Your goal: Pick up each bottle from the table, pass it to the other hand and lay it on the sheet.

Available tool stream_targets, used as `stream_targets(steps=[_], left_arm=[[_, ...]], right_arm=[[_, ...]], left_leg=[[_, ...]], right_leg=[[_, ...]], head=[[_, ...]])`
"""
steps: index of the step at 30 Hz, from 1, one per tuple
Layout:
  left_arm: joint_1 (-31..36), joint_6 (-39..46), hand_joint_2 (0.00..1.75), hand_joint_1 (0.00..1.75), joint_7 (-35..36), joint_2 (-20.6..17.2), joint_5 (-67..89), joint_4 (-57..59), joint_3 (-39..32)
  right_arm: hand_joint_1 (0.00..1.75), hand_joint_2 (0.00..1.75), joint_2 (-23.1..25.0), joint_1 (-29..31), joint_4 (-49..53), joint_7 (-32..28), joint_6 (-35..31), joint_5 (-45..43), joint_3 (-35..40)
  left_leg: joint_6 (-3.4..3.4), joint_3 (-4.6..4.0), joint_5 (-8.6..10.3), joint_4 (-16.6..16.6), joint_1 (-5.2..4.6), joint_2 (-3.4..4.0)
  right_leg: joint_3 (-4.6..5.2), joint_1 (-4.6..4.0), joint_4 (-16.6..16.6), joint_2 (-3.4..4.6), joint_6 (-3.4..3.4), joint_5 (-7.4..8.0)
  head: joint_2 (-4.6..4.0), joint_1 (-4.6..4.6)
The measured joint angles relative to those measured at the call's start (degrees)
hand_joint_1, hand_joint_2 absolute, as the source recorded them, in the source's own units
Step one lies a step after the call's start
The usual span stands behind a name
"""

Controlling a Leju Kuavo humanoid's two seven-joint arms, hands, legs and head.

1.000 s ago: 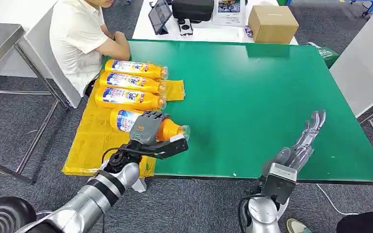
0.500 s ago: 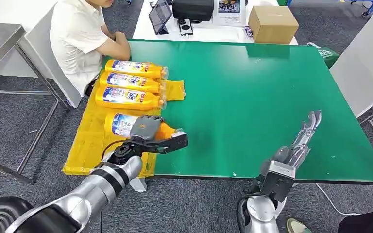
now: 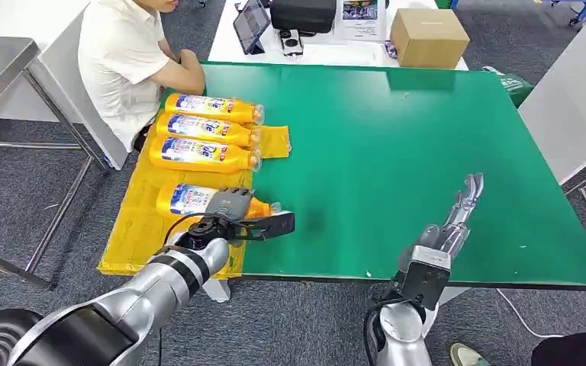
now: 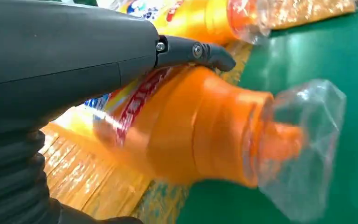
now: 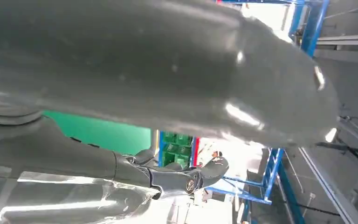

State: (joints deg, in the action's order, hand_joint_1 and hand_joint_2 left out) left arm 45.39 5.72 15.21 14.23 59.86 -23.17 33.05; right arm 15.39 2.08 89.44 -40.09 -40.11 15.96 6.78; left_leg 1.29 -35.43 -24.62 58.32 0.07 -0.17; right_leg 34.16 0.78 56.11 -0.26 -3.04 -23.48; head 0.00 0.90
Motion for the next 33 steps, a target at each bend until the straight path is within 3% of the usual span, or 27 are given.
stream_targets(steps=[4,8,13,23,33], left_arm=[[0.02,-0.35,1.75,0.00,-3.38,0.39,-2.40,0.52,-1.20],[-0.52,3.52,1.75,0.00,-12.10,0.89,-5.27,0.02,-2.62],[-2.51,7.22,1.75,0.00,-17.71,1.51,-5.53,-3.41,-2.80],[-11.29,23.04,1.75,0.00,-30.62,1.14,-10.06,-19.59,-2.21],[-18.62,23.50,1.75,0.00,-32.46,0.02,-13.79,-33.35,-1.20]], right_arm=[[0.00,0.00,-0.04,0.08,-0.79,0.00,0.00,-0.07,0.02],[0.00,0.00,-0.22,-0.01,-1.03,0.00,0.00,-0.50,0.02],[0.00,0.00,-0.59,-0.62,-1.00,0.00,0.00,-0.26,-0.09],[0.00,0.00,-1.25,-1.61,-0.48,0.00,0.00,0.41,-0.09],[0.00,0.00,-1.25,-2.12,-0.13,0.00,0.00,0.63,-0.11]], left_leg=[[0.00,0.01,0.00,0.00,0.00,-0.01],[0.00,0.01,0.00,0.00,0.00,-0.01],[0.00,0.00,0.00,0.01,-0.01,-0.01],[0.00,0.00,-0.01,0.00,0.00,-0.01],[0.00,0.00,-0.01,0.00,0.00,-0.01]], right_leg=[[0.00,0.00,0.00,0.00,0.00,0.00],[0.00,0.00,0.00,0.00,0.00,0.00],[0.01,0.00,-0.01,0.00,0.00,0.00],[0.00,0.00,-0.01,-0.01,0.00,0.00],[0.01,0.00,-0.02,-0.01,0.00,-0.01]], head=[[0.00,0.00],[0.00,0.02],[0.00,0.02],[0.00,0.02],[0.00,0.00]])
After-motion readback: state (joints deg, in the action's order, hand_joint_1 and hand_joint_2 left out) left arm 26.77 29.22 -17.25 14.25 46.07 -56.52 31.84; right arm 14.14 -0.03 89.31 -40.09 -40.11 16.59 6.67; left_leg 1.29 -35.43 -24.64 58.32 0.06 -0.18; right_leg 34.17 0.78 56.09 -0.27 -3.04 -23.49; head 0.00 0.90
